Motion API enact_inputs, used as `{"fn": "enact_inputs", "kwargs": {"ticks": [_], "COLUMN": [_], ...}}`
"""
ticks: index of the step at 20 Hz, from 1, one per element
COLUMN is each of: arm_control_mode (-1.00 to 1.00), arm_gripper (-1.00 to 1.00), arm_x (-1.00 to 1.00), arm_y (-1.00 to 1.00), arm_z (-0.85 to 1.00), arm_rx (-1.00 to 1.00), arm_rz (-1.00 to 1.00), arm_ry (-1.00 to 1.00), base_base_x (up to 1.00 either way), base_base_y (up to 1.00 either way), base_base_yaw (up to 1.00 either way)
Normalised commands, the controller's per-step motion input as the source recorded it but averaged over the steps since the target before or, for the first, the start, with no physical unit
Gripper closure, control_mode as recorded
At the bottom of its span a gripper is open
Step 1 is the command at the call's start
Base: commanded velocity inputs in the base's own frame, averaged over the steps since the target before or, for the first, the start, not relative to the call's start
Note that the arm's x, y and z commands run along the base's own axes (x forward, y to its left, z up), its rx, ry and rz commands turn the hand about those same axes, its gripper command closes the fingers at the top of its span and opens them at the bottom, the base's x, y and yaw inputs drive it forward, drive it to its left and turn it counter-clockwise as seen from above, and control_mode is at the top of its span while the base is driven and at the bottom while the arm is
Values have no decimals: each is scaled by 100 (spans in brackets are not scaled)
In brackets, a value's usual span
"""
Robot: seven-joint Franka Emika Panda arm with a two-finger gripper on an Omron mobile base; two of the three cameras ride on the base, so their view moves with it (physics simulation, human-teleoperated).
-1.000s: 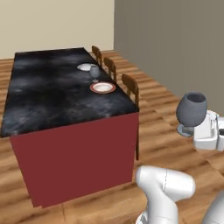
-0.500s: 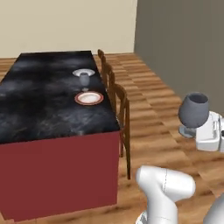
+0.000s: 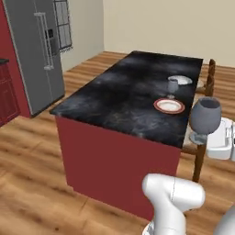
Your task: Retrieve the wine glasses from the counter and place one next to each plate.
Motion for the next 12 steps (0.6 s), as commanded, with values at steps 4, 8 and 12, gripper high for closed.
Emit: {"fn": "enact_inputs", "kwargs": {"ticks": [4,8,12], "arm_control_mode": [100,100,100], "arm_gripper": [100,100,100], "arm_x": [0,0,0], "arm_y": [0,0,0], "arm_z": [0,0,0], "arm_rx": [0,0,0], "arm_rz": [0,0,0], "arm_ry": [0,0,0], "base_base_x": [-41,-46,-53], "base_base_y": [-55,-62,-66], "base_base_yaw": [90,88,87]}}
